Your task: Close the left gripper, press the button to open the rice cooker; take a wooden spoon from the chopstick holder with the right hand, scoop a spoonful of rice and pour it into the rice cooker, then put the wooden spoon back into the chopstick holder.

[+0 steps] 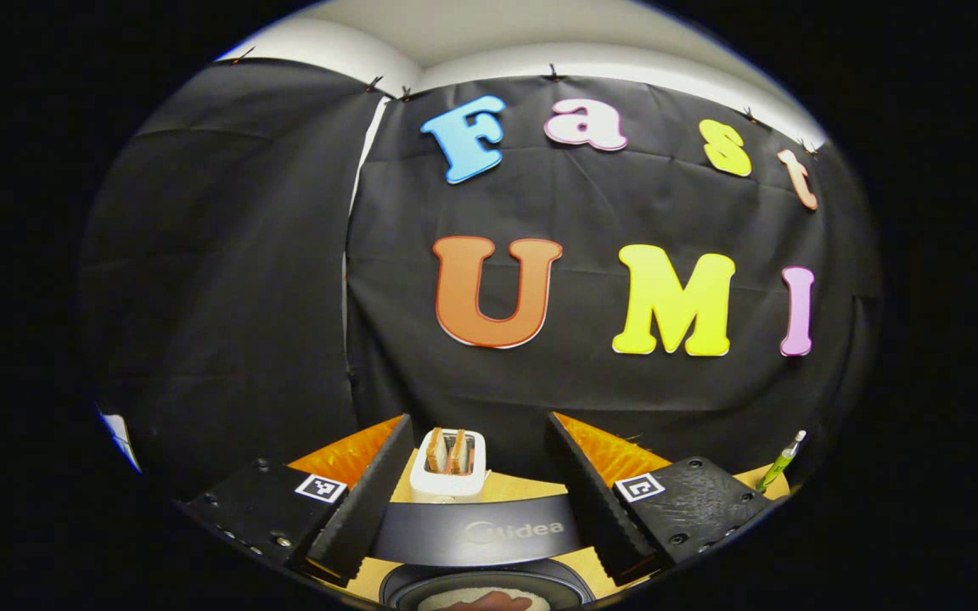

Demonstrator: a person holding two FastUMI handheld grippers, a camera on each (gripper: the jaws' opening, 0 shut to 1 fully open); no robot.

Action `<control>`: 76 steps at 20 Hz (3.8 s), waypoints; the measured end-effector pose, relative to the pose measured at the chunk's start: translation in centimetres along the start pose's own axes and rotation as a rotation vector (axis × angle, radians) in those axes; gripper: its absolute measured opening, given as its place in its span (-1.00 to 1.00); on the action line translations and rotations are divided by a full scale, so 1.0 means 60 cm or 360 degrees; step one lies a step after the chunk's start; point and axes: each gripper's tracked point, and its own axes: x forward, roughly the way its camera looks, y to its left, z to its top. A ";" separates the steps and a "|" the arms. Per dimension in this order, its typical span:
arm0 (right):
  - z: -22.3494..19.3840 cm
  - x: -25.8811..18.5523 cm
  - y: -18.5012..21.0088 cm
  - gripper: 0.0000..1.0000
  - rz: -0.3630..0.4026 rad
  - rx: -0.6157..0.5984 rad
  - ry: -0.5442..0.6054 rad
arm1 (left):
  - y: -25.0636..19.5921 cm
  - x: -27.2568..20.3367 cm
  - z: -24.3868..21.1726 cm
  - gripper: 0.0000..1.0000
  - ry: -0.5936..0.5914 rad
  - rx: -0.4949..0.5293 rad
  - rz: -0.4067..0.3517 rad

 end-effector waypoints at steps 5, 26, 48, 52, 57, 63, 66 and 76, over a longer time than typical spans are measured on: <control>-0.016 0.001 0.002 1.00 -0.0013 -0.0006 0.0046 | -0.009 -0.036 -0.013 1.00 0.0015 0.0020 -0.0043; -0.026 -0.105 0.051 1.00 0.0058 0.0013 0.0160 | -0.023 -0.220 -0.258 0.95 0.0327 0.0084 -0.0099; -0.049 -0.138 0.140 1.00 0.0241 -0.0003 0.0246 | -0.025 -0.307 -0.360 0.99 0.0154 0.0113 -0.0006; -0.051 -0.140 0.148 1.00 0.0253 -0.0019 0.0247 | -0.025 -0.309 -0.374 0.99 0.0167 0.0120 -0.0042; -0.055 -0.139 0.167 0.99 0.0296 -0.0026 0.0263 | -0.025 -0.314 -0.372 0.99 0.0168 0.0147 -0.0111; -0.035 -0.125 0.156 1.00 0.0225 -0.0080 0.0231 | -0.031 -0.375 -0.345 0.94 0.0246 0.0111 -0.0217; -0.023 -0.120 0.157 1.00 0.0200 -0.0074 0.0225 | -0.018 -0.418 -0.307 0.95 0.0221 0.0086 -0.0229; 0.035 -0.108 0.161 1.00 0.0161 -0.0095 0.0212 | -0.027 -0.592 -0.208 0.89 0.0056 0.0140 -0.0287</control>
